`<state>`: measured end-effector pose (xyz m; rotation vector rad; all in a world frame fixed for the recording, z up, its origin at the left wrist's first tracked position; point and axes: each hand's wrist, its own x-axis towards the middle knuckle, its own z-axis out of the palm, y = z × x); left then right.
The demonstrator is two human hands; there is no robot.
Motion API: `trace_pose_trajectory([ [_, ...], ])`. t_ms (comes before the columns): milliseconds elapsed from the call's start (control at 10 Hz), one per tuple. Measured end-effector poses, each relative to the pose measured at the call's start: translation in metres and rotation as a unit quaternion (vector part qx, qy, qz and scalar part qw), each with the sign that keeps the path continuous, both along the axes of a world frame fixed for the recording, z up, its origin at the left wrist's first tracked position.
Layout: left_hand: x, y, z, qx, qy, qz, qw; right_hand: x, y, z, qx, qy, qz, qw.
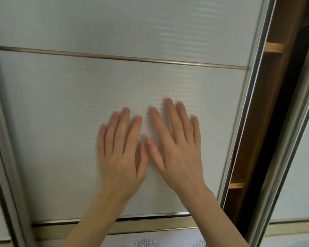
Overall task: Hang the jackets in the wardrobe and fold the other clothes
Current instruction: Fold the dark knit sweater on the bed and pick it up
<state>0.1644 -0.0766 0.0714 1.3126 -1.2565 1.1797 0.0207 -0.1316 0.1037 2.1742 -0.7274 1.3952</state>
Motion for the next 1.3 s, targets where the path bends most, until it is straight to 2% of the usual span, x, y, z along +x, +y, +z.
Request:
trace_pose_trajectory([
  [200, 0.002, -0.005, -0.007, -0.008, 0.046, 0.085, 0.995, -0.019, -0.036, -0.013, -0.041, -0.045, -0.037, 0.997],
  [500, -0.037, -0.039, -0.013, 0.023, 0.022, 0.133, 0.991, -0.068, -0.074, -0.015, -0.070, -0.071, -0.024, 0.995],
  [800, -0.078, -0.059, -0.012, 0.039, 0.026, 0.141, 0.989, -0.105, -0.100, -0.019, -0.056, -0.066, 0.002, 0.996],
  [1000, -0.091, -0.051, -0.008, 0.078, 0.058, 0.137, 0.986, -0.109, -0.099, -0.018, -0.043, -0.061, 0.019, 0.997],
  [1200, -0.093, -0.017, 0.002, 0.091, 0.067, 0.096, 0.989, -0.087, -0.068, -0.019, -0.029, -0.111, 0.114, 0.987],
  [1300, -0.082, 0.017, -0.002, 0.084, 0.094, 0.118, 0.985, -0.060, -0.042, -0.022, -0.014, -0.107, 0.203, 0.973],
])
